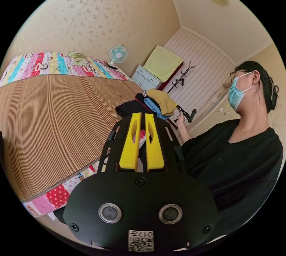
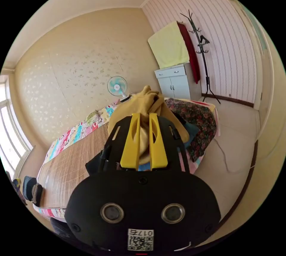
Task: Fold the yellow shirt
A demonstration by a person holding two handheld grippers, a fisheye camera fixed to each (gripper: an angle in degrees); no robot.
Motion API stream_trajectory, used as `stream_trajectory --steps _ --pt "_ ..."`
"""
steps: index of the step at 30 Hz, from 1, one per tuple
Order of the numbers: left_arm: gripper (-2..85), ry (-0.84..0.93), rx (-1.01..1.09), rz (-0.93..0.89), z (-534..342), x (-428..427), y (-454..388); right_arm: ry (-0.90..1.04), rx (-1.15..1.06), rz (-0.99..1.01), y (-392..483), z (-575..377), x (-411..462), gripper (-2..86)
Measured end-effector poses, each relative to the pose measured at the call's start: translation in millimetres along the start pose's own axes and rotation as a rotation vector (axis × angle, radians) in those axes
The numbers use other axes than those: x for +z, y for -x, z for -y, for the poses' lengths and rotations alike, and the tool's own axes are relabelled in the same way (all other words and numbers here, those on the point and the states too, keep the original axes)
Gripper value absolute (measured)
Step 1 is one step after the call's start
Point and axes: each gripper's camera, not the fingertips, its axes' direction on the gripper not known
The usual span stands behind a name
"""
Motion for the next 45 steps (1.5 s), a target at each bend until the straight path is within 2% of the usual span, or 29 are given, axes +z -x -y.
stream_trajectory --steps 2,7,11,13,17,19,20,22,23,25,26,27,28,31,32,35,38,40,45 --pt "5.2 0.045 0.021 0.007 1.6 7.3 -4.7 -0.042 -0.048 0.122 36.0 10.3 -22.2 3.2" --pt "5.8 0.091 0.007 0.055 -1.2 11.3 3.5 -0.090 -0.220 0.702 150.5 46.7 -44.1 2.4" --pt "5.7 0.030 -0.031 -0.004 -9.4 -2.6 18.9 -0.108 -0.330 0.797 241.2 79.4 -41.2 2.2" --pt "5.7 0.000 -0.051 -0.013 -20.2 -13.3 28.6 -0.123 -0.389 0.985 289.8 90.0 -52.1 2.1" --pt "5.7 -0.024 -0.116 0.020 -43.8 -28.6 50.6 -0.091 -0.548 1.223 362.0 46.6 -87.6 2.1" --pt "5.8 -0.052 -0.175 0.015 -60.2 -41.5 69.9 0.092 -0.607 1.287 405.7 -27.1 -98.9 2.2" --pt "5.9 -0.060 -0.191 0.015 -64.1 -45.1 75.0 0.150 -0.628 1.295 415.8 -51.9 -99.3 2.2" --pt "6.5 -0.082 -0.249 0.020 -76.6 -59.5 95.1 0.428 -0.781 1.278 452.1 -174.2 -90.2 2.3" --pt "7.1 -0.082 -0.250 0.019 -78.1 -62.8 98.8 0.507 -0.844 1.260 459.2 -209.3 -85.6 2.4" --pt "9.4 -0.095 -0.224 0.013 -79.6 -76.1 107.5 0.792 -1.063 1.125 462.1 -357.9 -52.0 2.7" --pt "9.9 -0.098 -0.221 0.013 -79.0 -78.6 109.9 0.889 -1.073 1.090 457.8 -389.2 -39.3 2.7" --pt "10.0 -0.095 -0.228 0.013 -76.5 -81.6 116.9 1.097 -1.031 1.094 445.0 -436.8 -16.4 2.8" --pt "10.1 -0.082 -0.246 0.013 -72.4 -81.2 126.9 1.220 -0.897 1.158 426.3 -459.2 -0.8 2.8" --pt "10.9 -0.031 -0.291 0.040 -58.5 -63.6 153.2 1.314 -0.535 1.384 383.6 -463.4 18.5 2.7" --pt "11.0 -0.021 -0.296 0.045 -55.4 -56.9 158.5 1.314 -0.514 1.400 378.9 -463.4 18.9 2.7" --pt "11.3 -0.021 -0.339 0.055 -44.4 -21.0 193.4 1.292 -0.655 1.338 375.3 -474.2 7.5 2.6" --pt "11.3 -0.130 -0.432 0.001 -43.7 -1.7 249.9 1.273 -0.878 1.216 383.8 -493.3 -7.5 2.6" --pt "11.4 -0.136 -0.521 0.043 -37.6 9.9 300.8 1.253 -0.997 1.157 385.8 -503.2 -13.6 2.7" --pt "12.5 -0.040 -0.528 0.197 -5.4 46.5 372.2 1.309 -1.064 1.022 367.6 -529.6 10.6 2.9"
